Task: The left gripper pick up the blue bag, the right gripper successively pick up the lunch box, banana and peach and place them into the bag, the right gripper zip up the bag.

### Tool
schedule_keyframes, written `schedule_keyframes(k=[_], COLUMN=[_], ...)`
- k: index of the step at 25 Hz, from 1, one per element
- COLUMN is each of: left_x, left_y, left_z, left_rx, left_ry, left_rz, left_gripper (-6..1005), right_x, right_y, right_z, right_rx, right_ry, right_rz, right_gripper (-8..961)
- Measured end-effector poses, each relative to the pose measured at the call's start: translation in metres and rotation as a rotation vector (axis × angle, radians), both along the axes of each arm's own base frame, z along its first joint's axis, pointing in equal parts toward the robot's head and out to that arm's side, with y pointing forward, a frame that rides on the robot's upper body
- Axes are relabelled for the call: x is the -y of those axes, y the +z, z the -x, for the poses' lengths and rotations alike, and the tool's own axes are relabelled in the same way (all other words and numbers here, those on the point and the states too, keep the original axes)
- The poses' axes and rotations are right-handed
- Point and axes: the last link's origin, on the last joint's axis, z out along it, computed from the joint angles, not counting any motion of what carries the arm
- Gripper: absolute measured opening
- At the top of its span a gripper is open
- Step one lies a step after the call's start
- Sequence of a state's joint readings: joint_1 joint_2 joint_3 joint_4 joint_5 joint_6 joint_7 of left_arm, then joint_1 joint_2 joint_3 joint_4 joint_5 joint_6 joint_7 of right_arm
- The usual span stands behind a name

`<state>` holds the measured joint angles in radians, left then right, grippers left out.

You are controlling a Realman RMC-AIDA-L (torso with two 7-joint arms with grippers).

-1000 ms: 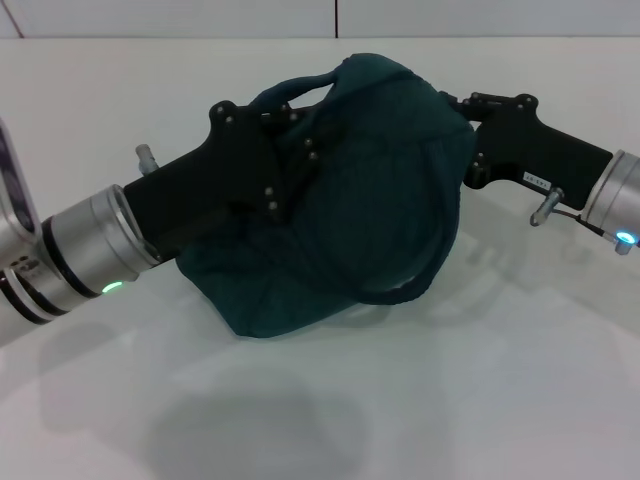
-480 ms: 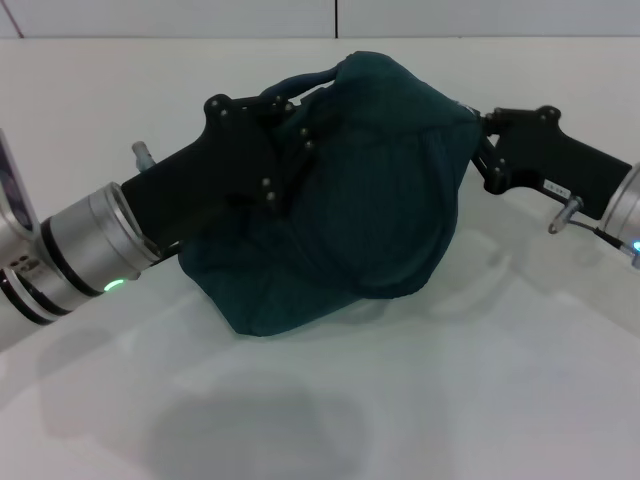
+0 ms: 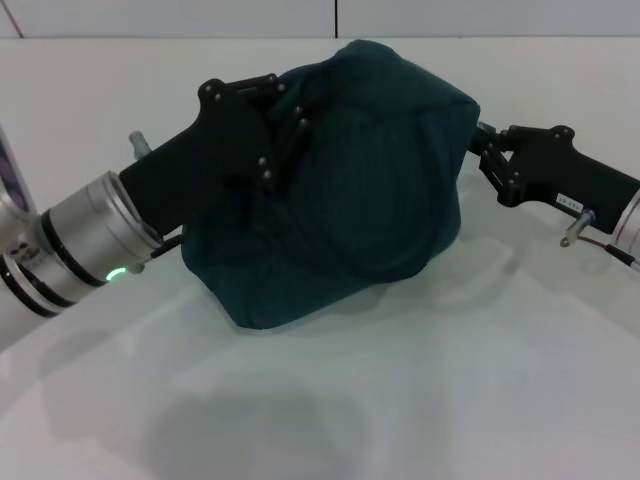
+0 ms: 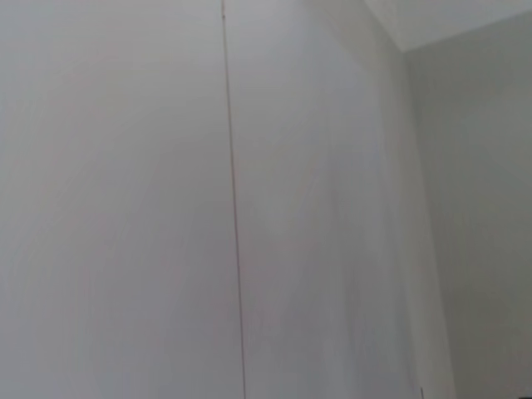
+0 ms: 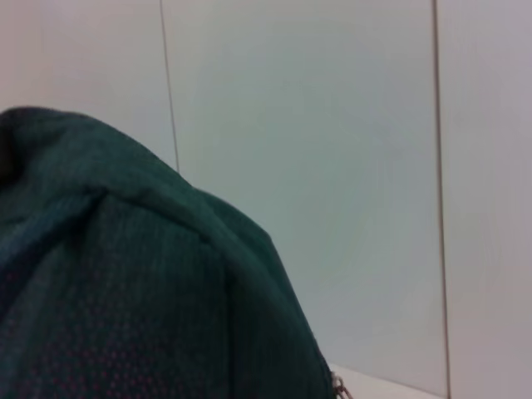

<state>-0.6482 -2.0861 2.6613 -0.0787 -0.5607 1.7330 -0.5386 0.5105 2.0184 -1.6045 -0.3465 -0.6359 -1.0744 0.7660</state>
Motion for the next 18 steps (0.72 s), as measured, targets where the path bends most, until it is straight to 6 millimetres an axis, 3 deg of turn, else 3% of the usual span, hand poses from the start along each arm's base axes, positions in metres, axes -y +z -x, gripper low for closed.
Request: schedule_keyframes(k=[8, 11, 13, 18], left_x=[0.007, 0.01, 0.014, 0.029], left_y=[0.0, 0.004, 0.01, 0.024], left_z=[0.006, 0.011, 0.013, 0.014], left_rx=[0.063, 0.09, 0.117, 0.14], left_ry=[0.06, 0.08, 0.073, -0.024], left_rz=[0.051, 0.091, 0.111, 0.15], left_gripper=[167, 279, 355, 476], right_x=[-0.002, 0.003, 0.011, 0.039], right_y=[0.012, 0.02, 0.031, 0.053], right_z=[-0.004, -0.004, -0.002, 0.022], right_rx=[-0.047, -0.09, -0.138, -0.256], right_ry=[-0.03, -0.004, 0.044, 0.293], right_rz=[0.019, 0.007, -0.001, 0.133], right_gripper=[165, 210, 290, 495])
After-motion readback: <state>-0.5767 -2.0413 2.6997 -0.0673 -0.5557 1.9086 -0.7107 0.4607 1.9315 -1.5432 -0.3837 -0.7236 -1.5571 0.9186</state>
